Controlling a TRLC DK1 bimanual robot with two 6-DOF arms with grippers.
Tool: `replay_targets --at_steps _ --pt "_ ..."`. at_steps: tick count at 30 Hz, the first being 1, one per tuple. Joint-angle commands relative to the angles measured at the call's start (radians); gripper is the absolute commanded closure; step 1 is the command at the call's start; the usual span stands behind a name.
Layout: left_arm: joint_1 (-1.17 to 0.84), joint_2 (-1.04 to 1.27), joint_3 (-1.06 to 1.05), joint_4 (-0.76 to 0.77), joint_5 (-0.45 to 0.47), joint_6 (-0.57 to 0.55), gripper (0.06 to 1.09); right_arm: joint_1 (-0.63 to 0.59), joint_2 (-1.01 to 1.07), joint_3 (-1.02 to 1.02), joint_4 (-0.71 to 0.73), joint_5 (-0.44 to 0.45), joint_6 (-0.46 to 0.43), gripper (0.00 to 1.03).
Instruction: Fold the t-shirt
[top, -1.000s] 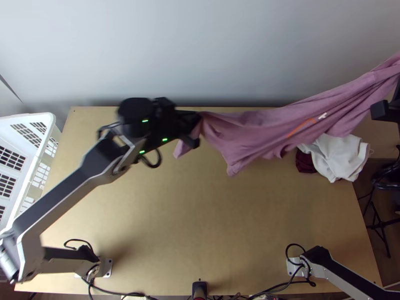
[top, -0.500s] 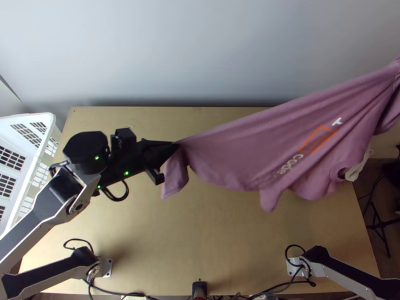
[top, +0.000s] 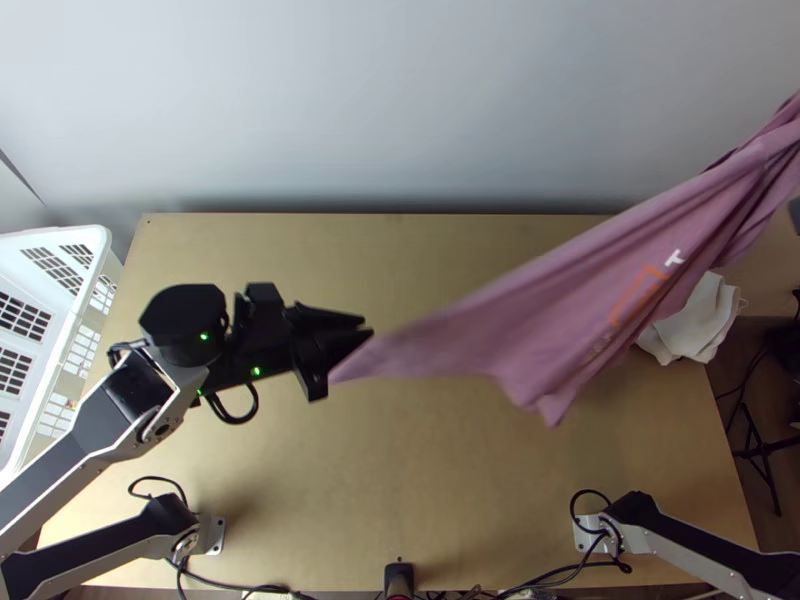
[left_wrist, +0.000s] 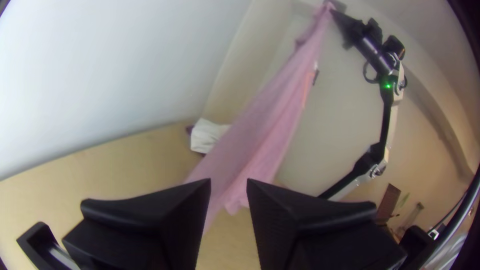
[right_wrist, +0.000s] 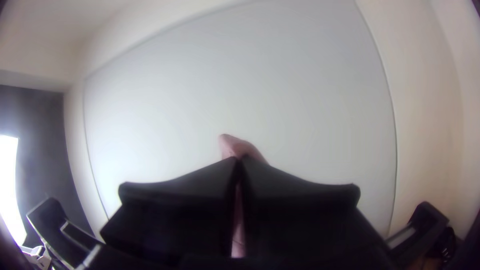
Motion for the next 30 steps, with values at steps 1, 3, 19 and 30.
replay_targets --at_steps 1,3,19,30 --pt "-0.058 -0.031 -0.087 -0.040 0.183 -0.032 0.36 0.003 0.003 -0.037 0.004 -0.009 0.007 1.00" --pt "-0.062 -0.036 -0.106 -0.070 0.181 -0.009 0.32 0.004 0.003 -0.043 0.004 -0.009 0.007 1.00" --pt "-0.191 0.425 -0.027 0.049 -0.052 0.028 0.32 0.021 -0.012 -0.089 -0.028 -0.174 0.156 1.00" --pt "-0.383 0.684 0.111 0.072 -0.086 0.106 0.24 0.035 -0.037 -0.103 -0.008 -0.178 0.160 0.99"
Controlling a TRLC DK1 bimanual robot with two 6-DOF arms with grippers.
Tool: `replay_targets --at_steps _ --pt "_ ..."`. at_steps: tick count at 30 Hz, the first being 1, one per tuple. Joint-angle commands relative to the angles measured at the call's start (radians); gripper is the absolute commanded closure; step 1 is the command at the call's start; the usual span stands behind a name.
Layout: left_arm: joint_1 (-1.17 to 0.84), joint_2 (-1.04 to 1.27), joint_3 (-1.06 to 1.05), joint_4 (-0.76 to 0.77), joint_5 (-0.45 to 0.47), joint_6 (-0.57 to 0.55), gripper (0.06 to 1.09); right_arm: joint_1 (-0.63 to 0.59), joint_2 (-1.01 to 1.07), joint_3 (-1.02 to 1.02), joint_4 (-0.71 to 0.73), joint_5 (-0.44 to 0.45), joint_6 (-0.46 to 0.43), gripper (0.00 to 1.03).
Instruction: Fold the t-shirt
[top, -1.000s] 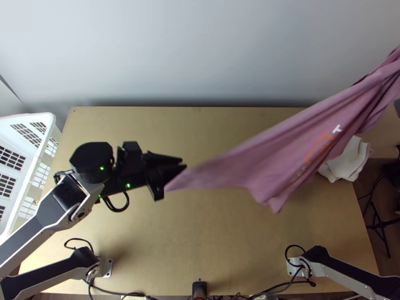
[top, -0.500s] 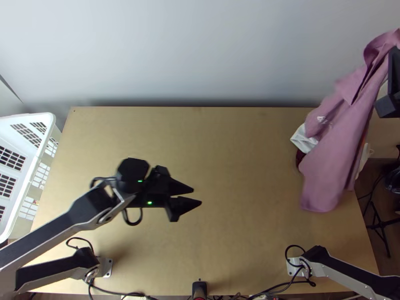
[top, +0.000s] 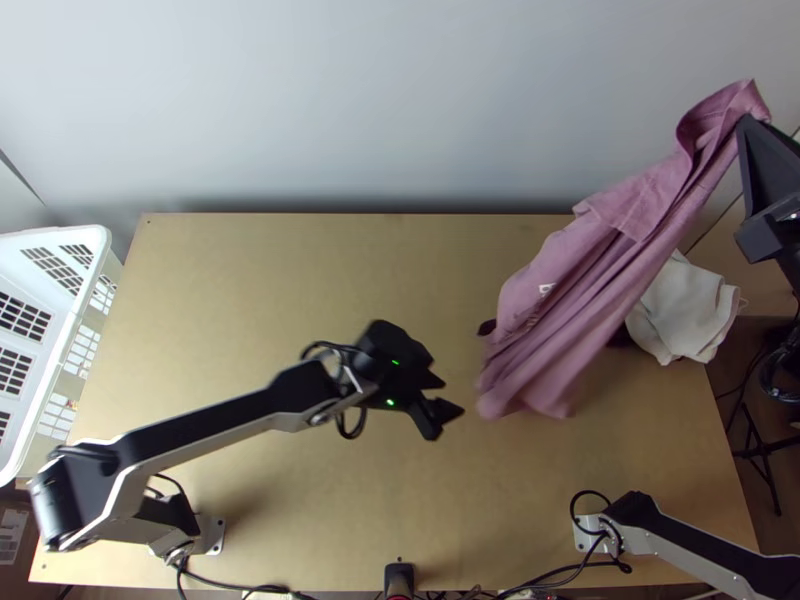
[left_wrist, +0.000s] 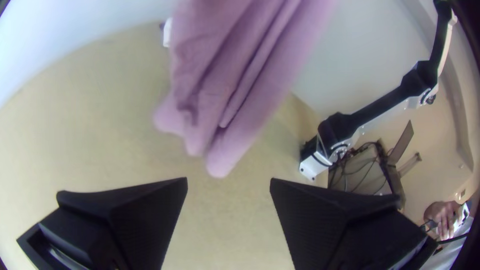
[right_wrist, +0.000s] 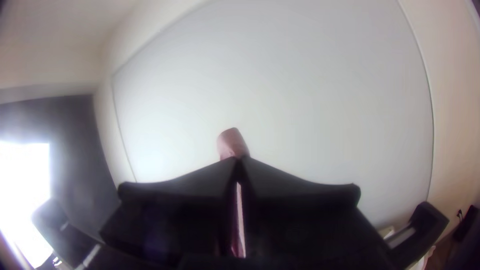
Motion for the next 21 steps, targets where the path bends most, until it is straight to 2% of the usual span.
replay_targets --at_steps 1,8,9,10,11,14,21 --pt "-0.114 0.161 0.058 0.017 -0.022 0.042 0.24 0.006 -0.010 -0.004 0.006 -0.008 0.010 0.99" --pt "-0.145 0.205 0.061 0.086 -0.022 0.036 0.24 0.006 -0.007 0.008 0.024 -0.008 0.018 0.99" --pt "-0.145 0.218 0.063 0.109 -0.036 0.031 0.31 0.008 -0.004 0.010 0.027 -0.008 0.018 0.99" --pt "-0.145 0.228 0.063 0.136 -0.067 0.028 0.57 0.008 0.001 0.011 0.029 -0.008 0.018 0.99" --pt "-0.145 0.239 0.063 0.194 -0.094 0.028 0.98 0.009 0.004 0.013 0.029 -0.008 0.018 0.99" --pt "-0.134 0.236 0.058 0.254 -0.119 0.007 0.97 0.012 0.012 0.013 0.030 -0.008 0.016 0.99" --pt "-0.120 0.192 0.063 0.258 -0.120 -0.044 0.98 0.006 0.012 0.008 0.032 -0.005 0.015 0.99"
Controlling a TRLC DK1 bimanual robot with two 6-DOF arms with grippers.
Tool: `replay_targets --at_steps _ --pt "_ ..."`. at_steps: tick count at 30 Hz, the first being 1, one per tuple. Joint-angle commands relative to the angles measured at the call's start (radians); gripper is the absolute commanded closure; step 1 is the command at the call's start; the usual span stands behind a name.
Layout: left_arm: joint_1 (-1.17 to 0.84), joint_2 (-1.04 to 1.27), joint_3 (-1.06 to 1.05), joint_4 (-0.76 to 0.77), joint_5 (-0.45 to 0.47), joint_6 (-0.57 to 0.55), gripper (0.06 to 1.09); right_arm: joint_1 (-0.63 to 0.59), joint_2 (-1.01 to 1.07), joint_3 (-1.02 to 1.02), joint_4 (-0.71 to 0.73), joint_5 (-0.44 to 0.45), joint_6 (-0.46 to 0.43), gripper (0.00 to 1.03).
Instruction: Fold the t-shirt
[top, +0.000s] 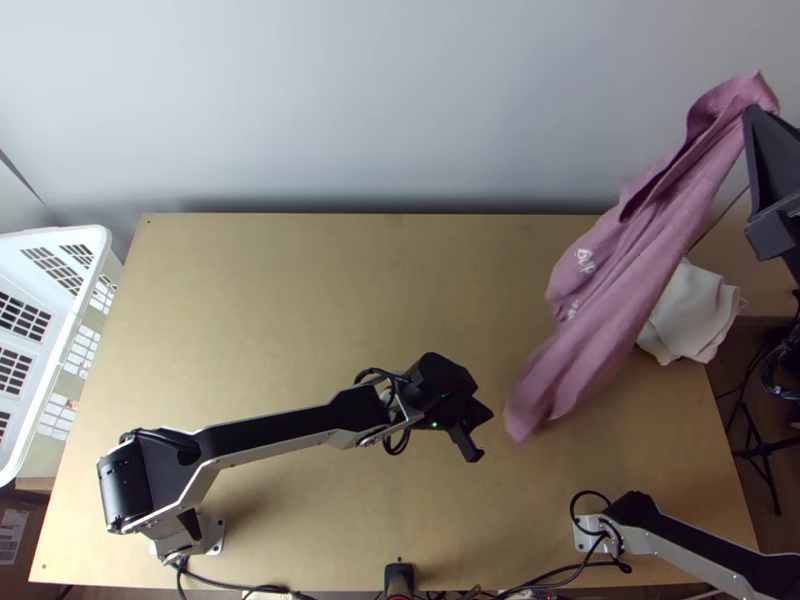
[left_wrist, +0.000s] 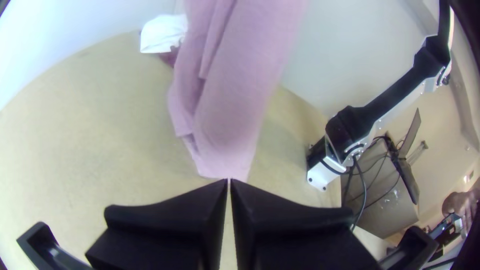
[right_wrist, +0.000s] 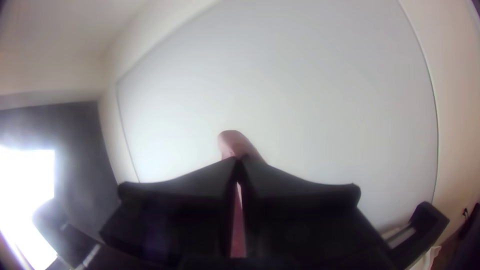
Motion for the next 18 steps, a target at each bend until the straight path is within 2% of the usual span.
replay_targets --at_steps 1,4,5,6,8,9,10,18 --pt "0.000 -0.012 0.010 0.038 -0.018 -0.038 0.98 -0.003 0.004 -0.002 0.000 0.004 0.000 0.99" --pt "-0.026 0.012 0.044 -0.007 -0.001 -0.024 0.93 0.000 0.006 -0.002 0.003 0.002 0.000 0.99" --pt "-0.034 0.020 0.056 -0.022 0.000 -0.024 0.84 0.000 0.006 -0.002 0.003 0.002 0.000 0.99" --pt "-0.035 0.029 0.064 -0.034 0.005 -0.023 0.70 0.001 0.004 -0.003 0.003 0.001 0.002 0.99" --pt "-0.037 0.051 0.077 -0.044 0.014 -0.023 0.32 0.001 0.003 -0.003 -0.005 0.001 0.003 0.99" --pt "-0.034 0.065 0.091 -0.057 0.031 -0.023 0.17 0.003 0.003 -0.003 -0.011 0.001 0.003 0.99" --pt "-0.031 0.080 0.110 -0.079 0.057 -0.023 0.11 0.004 0.001 -0.003 -0.016 0.001 0.003 0.99" --pt "0.052 0.204 0.214 -0.080 0.077 0.042 0.11 0.021 -0.025 0.001 -0.055 -0.030 0.002 0.99"
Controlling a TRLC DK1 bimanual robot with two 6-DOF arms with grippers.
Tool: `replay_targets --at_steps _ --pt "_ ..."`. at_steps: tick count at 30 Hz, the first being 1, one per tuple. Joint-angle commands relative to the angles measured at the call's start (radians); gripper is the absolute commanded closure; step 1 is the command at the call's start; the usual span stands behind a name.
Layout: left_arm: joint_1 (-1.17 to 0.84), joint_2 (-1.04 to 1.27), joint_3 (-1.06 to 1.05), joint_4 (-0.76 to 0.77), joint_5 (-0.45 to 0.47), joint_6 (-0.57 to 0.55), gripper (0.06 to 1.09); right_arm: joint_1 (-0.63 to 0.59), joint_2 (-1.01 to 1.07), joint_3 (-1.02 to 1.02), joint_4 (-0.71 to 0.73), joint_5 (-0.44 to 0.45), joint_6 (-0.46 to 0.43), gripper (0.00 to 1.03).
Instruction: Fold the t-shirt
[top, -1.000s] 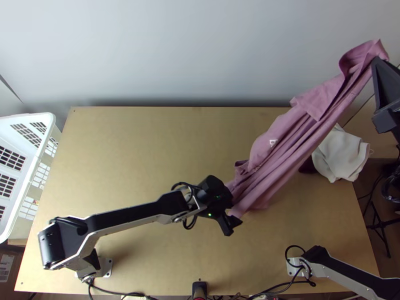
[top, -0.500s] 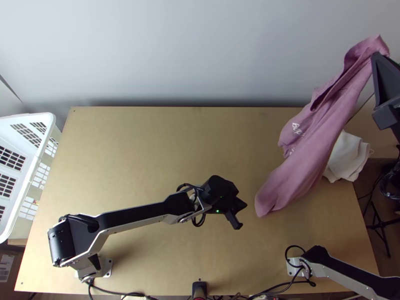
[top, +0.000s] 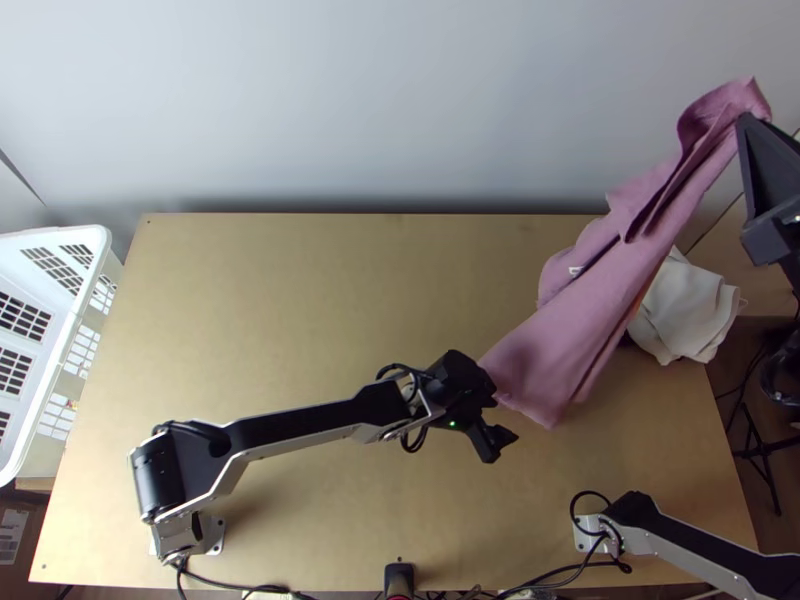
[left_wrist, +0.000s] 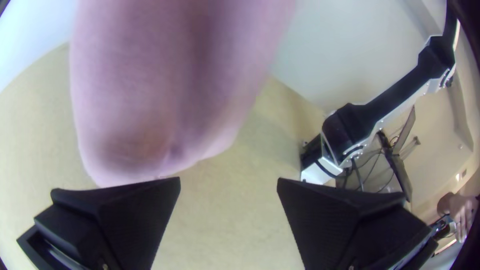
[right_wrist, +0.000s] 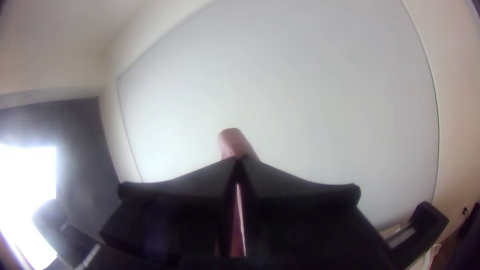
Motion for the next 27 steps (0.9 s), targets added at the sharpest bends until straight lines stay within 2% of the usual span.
replay_targets --at_steps 1,9,12,18,24,27 --pt "0.075 0.102 0.089 -0.015 0.018 0.049 0.11 0.009 -0.022 0.006 -0.029 -0.038 -0.002 0.99" --pt "0.186 0.096 0.115 -0.070 0.021 0.124 0.11 0.010 -0.047 0.007 -0.075 -0.096 0.002 0.99" --pt "0.198 0.091 0.134 -0.136 0.047 0.156 0.11 0.010 -0.047 0.007 -0.080 -0.100 0.002 0.99" --pt "0.195 0.153 0.209 -0.135 0.112 0.162 0.11 0.017 -0.043 0.003 -0.095 -0.127 0.002 1.00" --pt "0.183 0.288 0.402 -0.156 0.231 0.142 0.11 0.017 -0.040 -0.007 -0.123 -0.130 0.001 1.00" --pt "0.183 0.350 0.476 -0.167 0.333 0.107 0.12 0.017 -0.042 -0.019 -0.130 -0.130 -0.004 1.00"
